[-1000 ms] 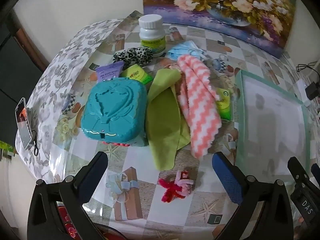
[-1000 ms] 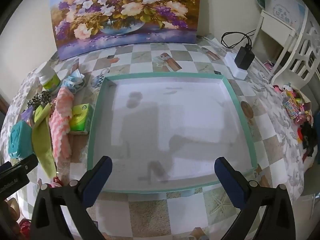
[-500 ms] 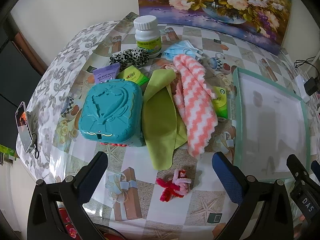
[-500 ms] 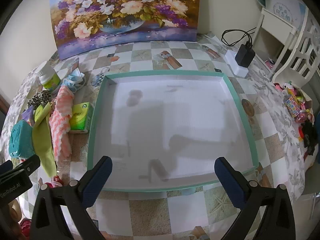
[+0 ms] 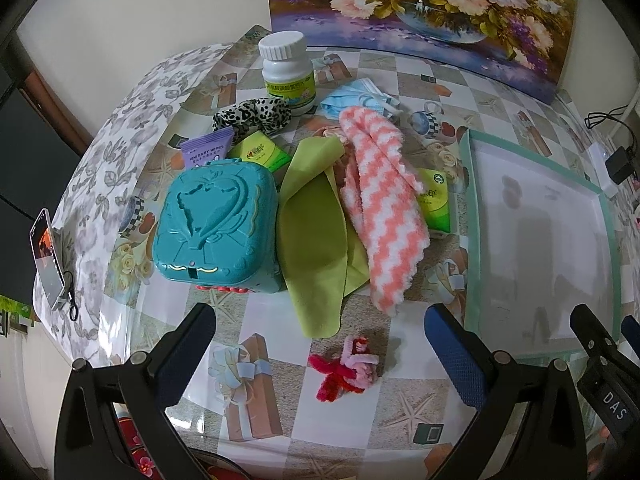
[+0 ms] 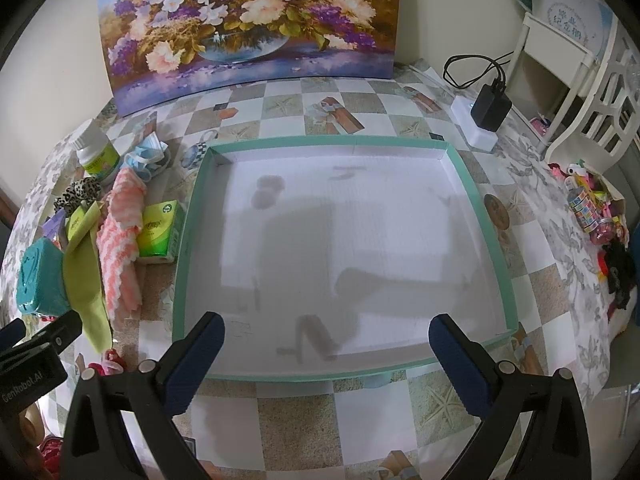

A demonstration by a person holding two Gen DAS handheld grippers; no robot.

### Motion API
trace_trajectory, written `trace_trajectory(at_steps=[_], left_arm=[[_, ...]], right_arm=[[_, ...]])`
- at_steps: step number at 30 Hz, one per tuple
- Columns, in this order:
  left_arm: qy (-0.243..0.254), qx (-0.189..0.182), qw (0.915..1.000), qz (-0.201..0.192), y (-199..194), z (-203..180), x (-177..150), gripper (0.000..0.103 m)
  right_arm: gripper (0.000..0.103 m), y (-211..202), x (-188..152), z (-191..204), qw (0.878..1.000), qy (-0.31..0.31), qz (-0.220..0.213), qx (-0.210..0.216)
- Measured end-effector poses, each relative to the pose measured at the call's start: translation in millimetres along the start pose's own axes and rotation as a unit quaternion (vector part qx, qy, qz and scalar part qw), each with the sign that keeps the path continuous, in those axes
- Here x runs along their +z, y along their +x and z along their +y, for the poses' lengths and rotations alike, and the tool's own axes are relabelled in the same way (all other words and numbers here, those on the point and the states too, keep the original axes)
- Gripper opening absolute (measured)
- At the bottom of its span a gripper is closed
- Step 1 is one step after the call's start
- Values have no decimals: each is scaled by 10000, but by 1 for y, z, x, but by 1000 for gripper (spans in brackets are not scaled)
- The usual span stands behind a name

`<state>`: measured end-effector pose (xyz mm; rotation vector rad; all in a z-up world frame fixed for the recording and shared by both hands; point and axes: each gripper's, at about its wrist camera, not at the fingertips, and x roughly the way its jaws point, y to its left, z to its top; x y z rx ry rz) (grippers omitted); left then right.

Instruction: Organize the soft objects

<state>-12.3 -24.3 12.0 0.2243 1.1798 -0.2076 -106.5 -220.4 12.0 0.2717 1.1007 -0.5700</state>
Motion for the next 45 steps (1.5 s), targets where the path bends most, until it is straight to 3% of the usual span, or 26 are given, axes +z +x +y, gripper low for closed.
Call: trace_trajectory(at_steps=[45], left_arm=[[56, 9, 10000, -11, -1, -6, -1, 103]], right_arm=[[103, 6, -1, 3, 9998, -31, 160, 67]])
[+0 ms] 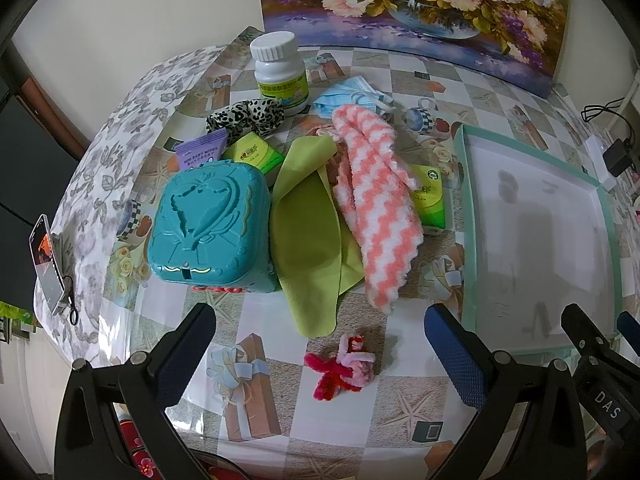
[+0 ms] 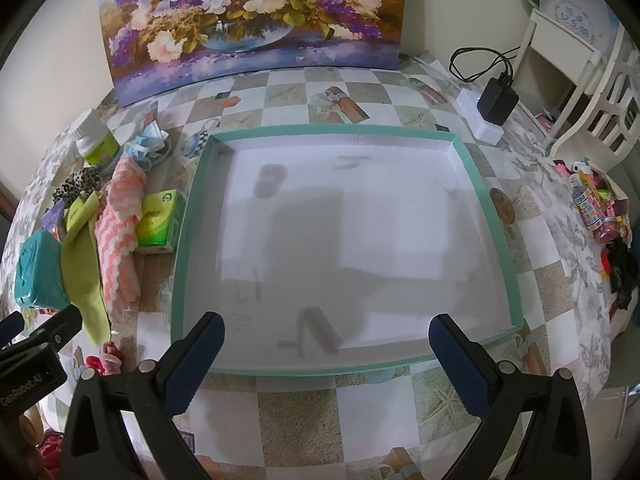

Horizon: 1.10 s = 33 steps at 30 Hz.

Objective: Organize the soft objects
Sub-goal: 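Reach the right gripper to the red-pink fluffy toy and close on it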

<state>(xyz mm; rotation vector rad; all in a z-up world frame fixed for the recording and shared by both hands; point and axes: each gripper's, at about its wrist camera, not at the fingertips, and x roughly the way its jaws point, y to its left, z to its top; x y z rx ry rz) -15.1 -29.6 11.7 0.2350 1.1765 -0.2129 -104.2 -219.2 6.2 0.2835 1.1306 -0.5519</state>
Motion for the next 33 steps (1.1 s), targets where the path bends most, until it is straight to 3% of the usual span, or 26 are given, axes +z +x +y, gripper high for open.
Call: trace_trajectory(at_steps=[14, 18, 26, 33], left_arm=[[31, -71, 10000, -51, -3, -4, 2, 103], [-359, -284, 9989, -65, -1, 12, 4, 103], [-1567, -283, 9872, 128, 22, 69, 1, 103], [-1762, -114, 9829, 525, 36, 85, -7, 103]], right_arm=[[103, 1, 0, 0, 10000, -20, 50, 9], [103, 0, 0, 9, 9998, -209, -4, 52], [103, 0, 2, 63, 9904, -988, 28, 969], [103, 2, -12, 118, 9717, -1836, 178, 1475]])
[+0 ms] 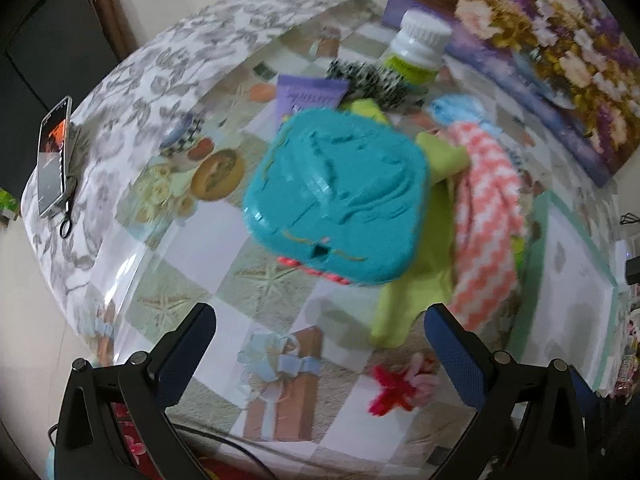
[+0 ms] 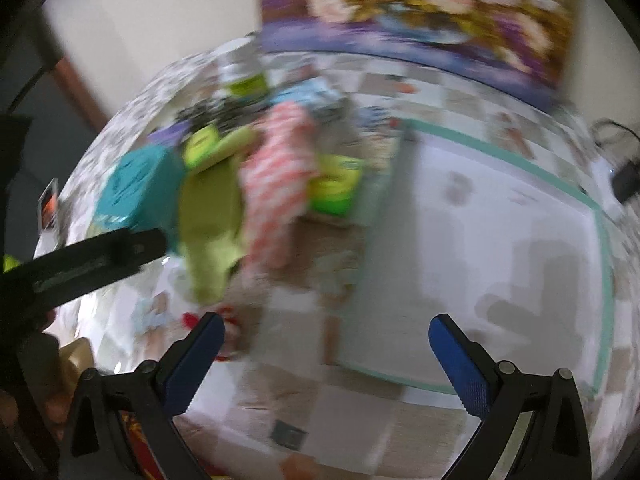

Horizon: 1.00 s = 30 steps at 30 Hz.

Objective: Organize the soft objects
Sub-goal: 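Reach the right gripper to the red-pink fluffy toy and close on it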

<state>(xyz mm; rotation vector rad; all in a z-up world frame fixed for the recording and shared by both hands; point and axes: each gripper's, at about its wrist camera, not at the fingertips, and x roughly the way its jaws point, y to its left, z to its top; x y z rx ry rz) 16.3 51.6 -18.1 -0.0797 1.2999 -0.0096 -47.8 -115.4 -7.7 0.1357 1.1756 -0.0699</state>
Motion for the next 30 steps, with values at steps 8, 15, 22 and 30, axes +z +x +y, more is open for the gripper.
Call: trace_trajectory(at_steps=[8, 15, 22, 30], left_arm=[[-364, 91, 9984, 416, 20, 27, 6, 103], [-735, 90, 9958, 541, 30, 57, 11, 103], [-595, 112, 9966, 565, 33, 46, 15, 103], [-596, 73, 9963, 623, 33, 36, 12, 103]], right_arm=[[99, 28, -2, 54, 9946, -942, 328, 270], [87, 56, -3, 73, 9899, -1178, 727, 302], [55, 70, -4, 75, 9896, -1148, 842, 191], [35, 72, -2, 60, 9927, -845, 787, 334]])
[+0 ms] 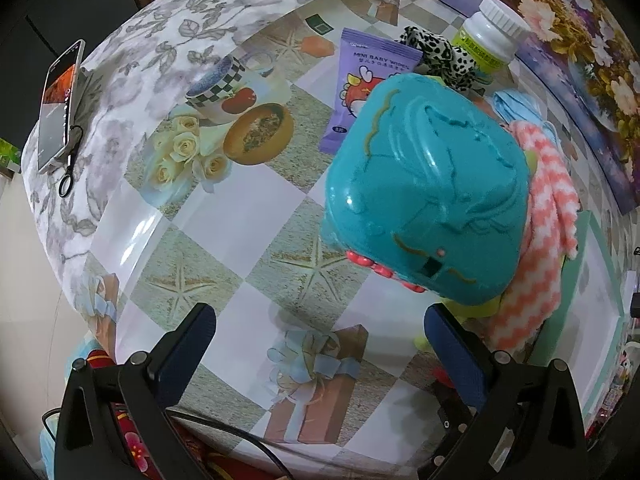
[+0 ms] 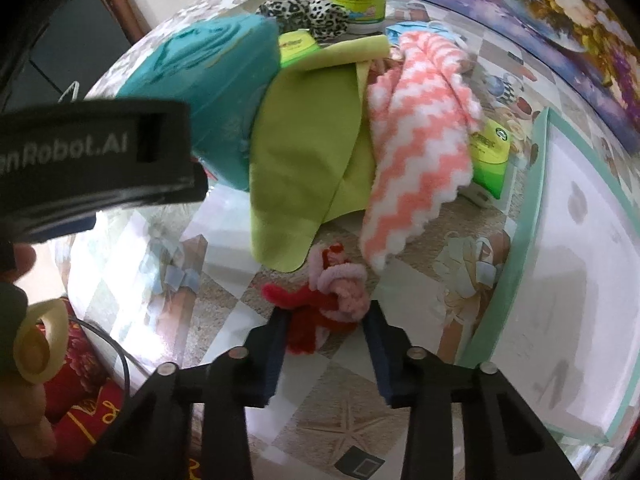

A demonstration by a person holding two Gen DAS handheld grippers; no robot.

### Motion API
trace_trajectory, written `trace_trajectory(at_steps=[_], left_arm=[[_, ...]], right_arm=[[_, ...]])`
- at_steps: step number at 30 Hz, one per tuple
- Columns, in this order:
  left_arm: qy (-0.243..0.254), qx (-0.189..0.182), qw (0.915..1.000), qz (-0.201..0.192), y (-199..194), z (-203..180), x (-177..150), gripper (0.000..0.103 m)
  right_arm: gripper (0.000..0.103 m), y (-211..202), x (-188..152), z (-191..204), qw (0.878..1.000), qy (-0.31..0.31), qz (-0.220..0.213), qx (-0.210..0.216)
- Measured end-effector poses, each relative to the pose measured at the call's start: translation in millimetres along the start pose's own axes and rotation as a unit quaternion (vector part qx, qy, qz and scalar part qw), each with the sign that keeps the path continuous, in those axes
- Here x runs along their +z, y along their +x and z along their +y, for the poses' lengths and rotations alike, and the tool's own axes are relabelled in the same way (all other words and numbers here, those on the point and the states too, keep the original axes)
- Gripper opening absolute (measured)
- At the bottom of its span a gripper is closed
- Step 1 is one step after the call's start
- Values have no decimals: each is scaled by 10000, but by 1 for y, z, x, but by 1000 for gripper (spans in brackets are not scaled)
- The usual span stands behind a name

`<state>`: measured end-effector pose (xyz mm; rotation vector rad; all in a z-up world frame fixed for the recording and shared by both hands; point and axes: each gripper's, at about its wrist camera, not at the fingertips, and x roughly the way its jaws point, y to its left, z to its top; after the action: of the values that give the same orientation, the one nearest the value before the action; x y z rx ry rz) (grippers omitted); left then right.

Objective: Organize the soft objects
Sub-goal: 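Reach the right gripper to the red-pink fluffy toy and close on it, then carry the red toy toward the tray with the right gripper while the left gripper grasps the pink zigzag towel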

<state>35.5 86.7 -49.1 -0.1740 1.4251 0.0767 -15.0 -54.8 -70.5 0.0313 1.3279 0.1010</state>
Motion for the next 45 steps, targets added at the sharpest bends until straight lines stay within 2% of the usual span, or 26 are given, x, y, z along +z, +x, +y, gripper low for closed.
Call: trace_trajectory(at_steps=[3, 10, 20, 25, 29, 35, 37, 40, 45], left_arm=[[13, -84, 10000, 1, -1, -7, -1, 103], [117, -187, 9998, 5, -3, -17, -5, 103], [646, -220, 9973, -263, -18, -59, -22, 103], [1030, -477, 9930, -313, -32, -93, -30, 99], [1183, -652, 9896, -484, -45, -113, -26, 96], [1431, -737, 9851, -603, -54, -140, -16, 96], [1464, -731, 9849, -574, -55, -148, -13, 93], [1551, -762, 9837, -504, -49, -166, -11, 87], [1497, -908, 9832, -516, -36, -187, -2, 87]], right_arm=[[34, -6, -5, -4, 9999, 92, -40, 59], [34, -42, -1, -46, 9978, 480, -372, 248], [34, -96, 0, -108, 9860, 1302, -1040, 13], [34, -114, -4, -103, 9828, 1360, -1230, -207], [34, -119, -21, -93, 9803, 1394, -1400, -54], [34, -136, -20, -113, 9697, 1750, -1667, -347], [34, -141, -17, -123, 9654, 1926, -1688, -492], [34, -145, -10, -136, 9608, 2092, -1722, -593], [34, -151, 4, -160, 9505, 2434, -1813, -662]])
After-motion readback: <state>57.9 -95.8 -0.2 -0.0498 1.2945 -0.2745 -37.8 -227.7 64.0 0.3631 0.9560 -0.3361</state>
